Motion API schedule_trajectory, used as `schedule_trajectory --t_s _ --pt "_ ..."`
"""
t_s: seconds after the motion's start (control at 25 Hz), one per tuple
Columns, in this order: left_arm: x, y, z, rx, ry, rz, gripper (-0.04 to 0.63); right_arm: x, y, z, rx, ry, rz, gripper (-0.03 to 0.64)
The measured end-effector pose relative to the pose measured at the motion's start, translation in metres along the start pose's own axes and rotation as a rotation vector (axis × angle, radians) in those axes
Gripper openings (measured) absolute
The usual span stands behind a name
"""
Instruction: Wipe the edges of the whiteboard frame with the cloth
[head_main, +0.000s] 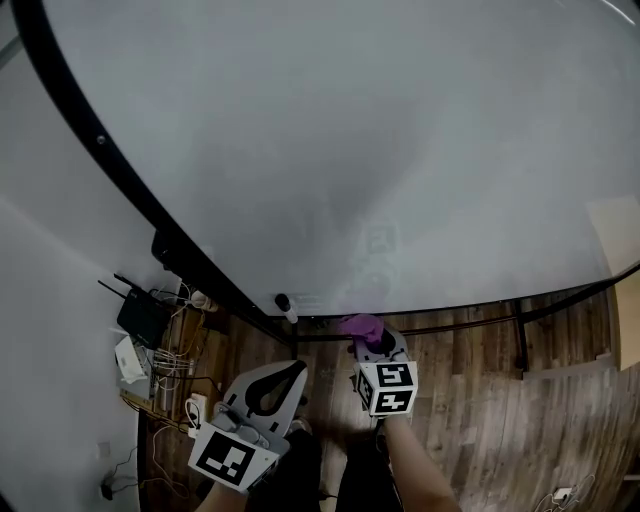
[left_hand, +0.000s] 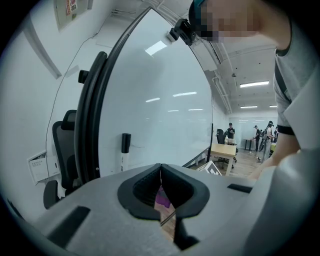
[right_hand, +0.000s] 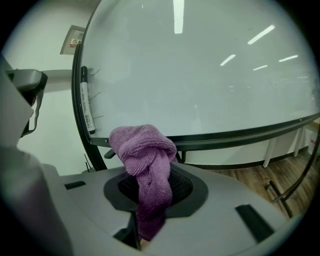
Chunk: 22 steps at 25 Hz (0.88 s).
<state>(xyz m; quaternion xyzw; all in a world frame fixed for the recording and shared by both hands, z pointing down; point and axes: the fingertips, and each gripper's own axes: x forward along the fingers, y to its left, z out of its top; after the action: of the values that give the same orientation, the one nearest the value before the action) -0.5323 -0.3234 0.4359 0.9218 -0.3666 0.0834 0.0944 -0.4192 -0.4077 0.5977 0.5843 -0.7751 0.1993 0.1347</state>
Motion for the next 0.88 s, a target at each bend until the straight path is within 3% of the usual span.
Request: schedule_trajectory --t_s 0.88 --pt "0.055 -0.079 0.004 0.042 0.003 0.051 0.017 -0.029 -0.103 -0.003 0.018 -0.009 -0.002 0.092"
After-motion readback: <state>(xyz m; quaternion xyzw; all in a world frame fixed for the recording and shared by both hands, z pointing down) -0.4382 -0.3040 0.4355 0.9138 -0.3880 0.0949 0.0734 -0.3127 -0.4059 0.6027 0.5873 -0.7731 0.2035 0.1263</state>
